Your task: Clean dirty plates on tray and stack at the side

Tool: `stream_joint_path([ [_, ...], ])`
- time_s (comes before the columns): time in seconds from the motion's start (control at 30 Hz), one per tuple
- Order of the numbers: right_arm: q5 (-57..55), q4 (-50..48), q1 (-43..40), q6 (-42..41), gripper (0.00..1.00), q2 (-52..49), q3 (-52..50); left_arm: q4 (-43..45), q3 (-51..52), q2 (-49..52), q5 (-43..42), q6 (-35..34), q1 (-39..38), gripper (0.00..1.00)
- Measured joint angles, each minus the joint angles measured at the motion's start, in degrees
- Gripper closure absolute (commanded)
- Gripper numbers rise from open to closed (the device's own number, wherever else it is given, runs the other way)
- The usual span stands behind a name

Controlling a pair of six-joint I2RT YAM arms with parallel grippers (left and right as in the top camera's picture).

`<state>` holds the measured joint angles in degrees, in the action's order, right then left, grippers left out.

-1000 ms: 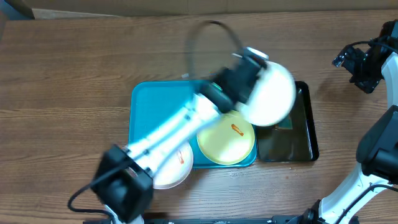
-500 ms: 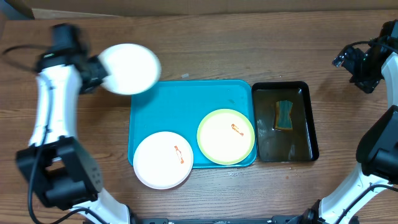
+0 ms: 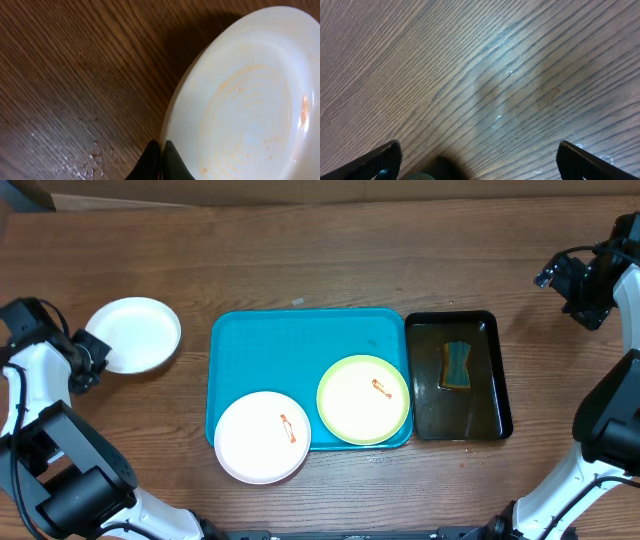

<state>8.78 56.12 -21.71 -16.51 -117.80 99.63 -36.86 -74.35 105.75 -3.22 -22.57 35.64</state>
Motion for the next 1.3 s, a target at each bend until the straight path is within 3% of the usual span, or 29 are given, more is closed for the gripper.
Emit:
stream_joint_path([
  [0.13, -0.04, 0.00, 0.00, 0.02, 0.00, 0.00, 0.00, 3.58, 2.78, 0.00, 0.46, -0.02, 0.02, 0.92],
  [0.17, -0.02, 0.00, 0.00, 0.02, 0.00, 0.00, 0.00, 3.72, 3.15, 0.00, 0.44, 0.07, 0.02, 0.71],
  [0.2, -0.02, 0.02, 0.00, 0.02, 0.00, 0.00, 0.00, 3.72, 3.34, 0.00, 0.44, 0.00, 0.02, 0.57],
  [0.33, -0.02, 0.02, 0.00, 0.00, 0.00, 0.00, 0.00, 3.67, 3.39, 0.00, -3.69, 3.19, 0.04, 0.38],
  [0.53, -0.02, 0.04, 0.00, 0.02, 0.00, 0.00, 0.00, 0.59, 3.21, -1.20, -12.76, 8.00, -0.50, 0.36],
  [0.7, -0.02, 0.02, 0.00, 0.02, 0.00, 0.00, 0.00, -4.13, 2.97, -9.07, -15.32, 8.20, -5.35, 0.40],
  [0.97, -0.02, 0.04, 0.00, 0.00, 0.00, 0.00, 0.00, -18.49, 1.51, -18.51, -20.92, 10.19, -23.30, 0.50],
  [1.3, 0.00, 0.02, 0.00, 0.00, 0.00, 0.00, 0.00, -17.75, 2.71, -15.19, -15.89, 12.02, -48.19, 0.57],
])
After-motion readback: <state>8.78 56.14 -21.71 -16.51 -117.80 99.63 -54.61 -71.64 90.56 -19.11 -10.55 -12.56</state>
